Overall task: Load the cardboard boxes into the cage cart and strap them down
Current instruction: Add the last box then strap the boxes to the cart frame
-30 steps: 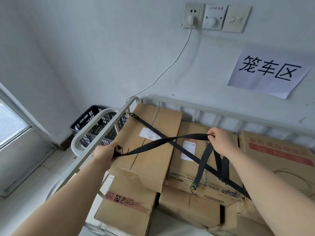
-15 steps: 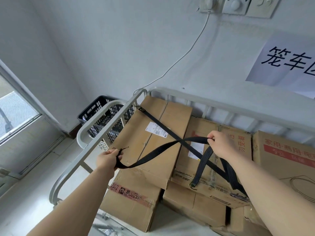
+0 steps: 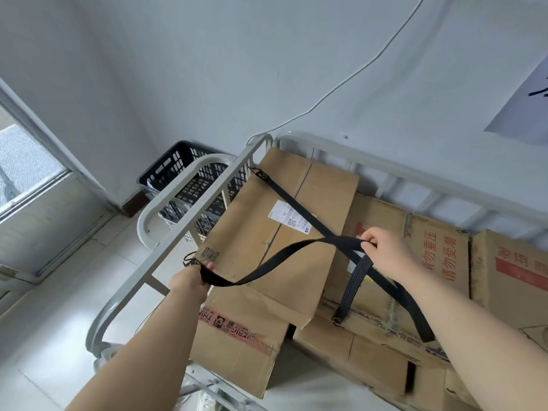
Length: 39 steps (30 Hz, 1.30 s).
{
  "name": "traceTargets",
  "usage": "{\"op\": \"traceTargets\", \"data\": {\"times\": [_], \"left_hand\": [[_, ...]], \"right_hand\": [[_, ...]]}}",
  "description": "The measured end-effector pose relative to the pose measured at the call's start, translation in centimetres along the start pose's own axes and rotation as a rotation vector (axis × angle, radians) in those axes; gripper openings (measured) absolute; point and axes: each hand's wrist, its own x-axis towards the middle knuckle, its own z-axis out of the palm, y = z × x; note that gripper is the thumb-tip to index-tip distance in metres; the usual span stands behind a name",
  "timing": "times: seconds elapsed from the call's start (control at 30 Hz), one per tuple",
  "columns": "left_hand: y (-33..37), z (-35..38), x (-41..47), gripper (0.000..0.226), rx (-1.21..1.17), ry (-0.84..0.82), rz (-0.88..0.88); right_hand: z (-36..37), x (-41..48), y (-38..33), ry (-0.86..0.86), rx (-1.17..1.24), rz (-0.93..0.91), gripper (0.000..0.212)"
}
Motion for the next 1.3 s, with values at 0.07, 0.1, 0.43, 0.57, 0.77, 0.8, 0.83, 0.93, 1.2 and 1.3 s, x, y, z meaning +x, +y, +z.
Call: {"op": "traceTargets", "data": {"times": [0.07,0.1,0.43,0.57,0.77,0.8,0.83,0.93,1.2,1.3], "left_hand": [[0.1,0.7,0.8,0.027,-0.055,0.016,0.001],[0.2,0.9,1.5,0.024,-0.071,0.021,0.0],[2.3,3.6,8.0,0.022,-0.176,-0.001,-0.065],[2.1,4.9,7.9,0.035,-0.145,-0.043,-0.05],[-0.5,7.6,3.8,0.021,0.015,-0.171,-0.069],[-0.8,8.3,3.0,0.015,0.011,-0.18,-0.076],[-1.3,8.9,2.0,0.011,0.016,-0.195,-0.085],[-3.0,10.2,-1.9,0.015,0.09,-0.273,-0.095],[-8.8,12.7,-12.4,0.018,0.275,-0.476,-0.059],[-11.1,13.3,-16.1,0.018,0.35,-0.548,-0.069]], "right_hand": [[0.6,0.8,-0.1,-0.015,-0.005,0.014,0.012],[0.9,1.2,-0.1,-0.025,-0.004,0.023,0.012],[3.0,4.5,-0.7,-0.088,0.044,0.018,0.011],[2.7,4.6,-0.4,-0.1,0.051,0.031,0.011],[0.4,3.1,1.8,-0.095,0.072,0.096,0.01],[-0.2,2.6,2.4,-0.105,0.078,0.104,0.008],[-0.9,2.0,3.1,-0.121,0.086,0.113,0.008],[-3.2,-0.4,5.0,-0.199,0.128,0.138,0.016],[-8.0,-7.7,8.1,-0.232,0.065,0.082,0.012],[-9.7,-10.5,9.0,-0.213,0.131,0.128,0.02]]}}
